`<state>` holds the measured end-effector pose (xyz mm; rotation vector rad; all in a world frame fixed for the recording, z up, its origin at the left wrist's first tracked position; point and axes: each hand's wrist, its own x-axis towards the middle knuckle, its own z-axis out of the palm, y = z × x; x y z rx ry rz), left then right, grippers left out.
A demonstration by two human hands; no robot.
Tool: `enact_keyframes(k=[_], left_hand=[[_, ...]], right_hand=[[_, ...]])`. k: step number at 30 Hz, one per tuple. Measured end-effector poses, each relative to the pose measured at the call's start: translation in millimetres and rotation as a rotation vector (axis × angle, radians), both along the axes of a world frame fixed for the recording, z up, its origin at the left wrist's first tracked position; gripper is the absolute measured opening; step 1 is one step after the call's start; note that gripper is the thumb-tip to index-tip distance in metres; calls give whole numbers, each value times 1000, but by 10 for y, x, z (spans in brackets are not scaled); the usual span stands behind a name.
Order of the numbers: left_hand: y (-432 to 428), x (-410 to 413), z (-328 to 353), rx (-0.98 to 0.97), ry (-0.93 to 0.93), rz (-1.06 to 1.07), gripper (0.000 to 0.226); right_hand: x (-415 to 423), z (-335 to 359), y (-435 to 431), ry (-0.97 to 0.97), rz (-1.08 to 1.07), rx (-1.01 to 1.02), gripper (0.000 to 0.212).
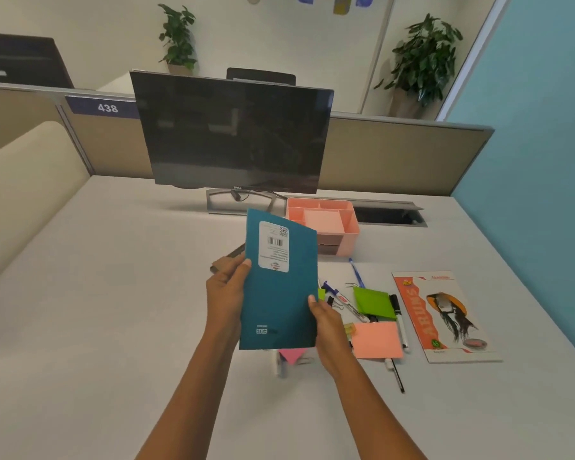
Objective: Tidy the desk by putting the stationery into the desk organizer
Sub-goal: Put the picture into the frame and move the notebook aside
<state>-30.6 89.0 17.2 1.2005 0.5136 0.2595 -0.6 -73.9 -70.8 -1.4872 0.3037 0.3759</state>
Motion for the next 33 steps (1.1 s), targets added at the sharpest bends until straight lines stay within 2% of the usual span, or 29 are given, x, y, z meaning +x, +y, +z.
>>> enact_keyframes(k=[5,11,14,16,18,20,22,26,29,33], left_hand=[[-476,135,-147,-61,21,-118,18],[-966,276,-199,57,54,-269,25],[-1218,338,-125,73,30,-256,29],[-1380,397,-71,67,10,-258,31],[-1533,457,-33,-30,12,-297,32],[-1687,507,9,-142,76,-334,30],[-1845,569,-18,-148,118,-343,31],[-2198,687,-214,-88,111,-308,29],[-2446,758,-433,-36,176,-301,32],[-2704,877,-673,21,315,-434,28]], right_hand=[[64,42,-668,-65,-118,22,21],[174,168,-1348,-94,-228,56,25],[252,299,-1644,-139,-331,30,19],[260,352,-1846,-183,-326,64,21],[279,384,-2041,-177,-295,192,24],[345,408,-2207,-119,-355,336,27],[419,414,-2372,-92,-407,374,27],[468,354,-2728,-67,-402,336,29],[546,335,-3008,1,-407,289,31],[636,318,-3365,-56,-308,-1,24]])
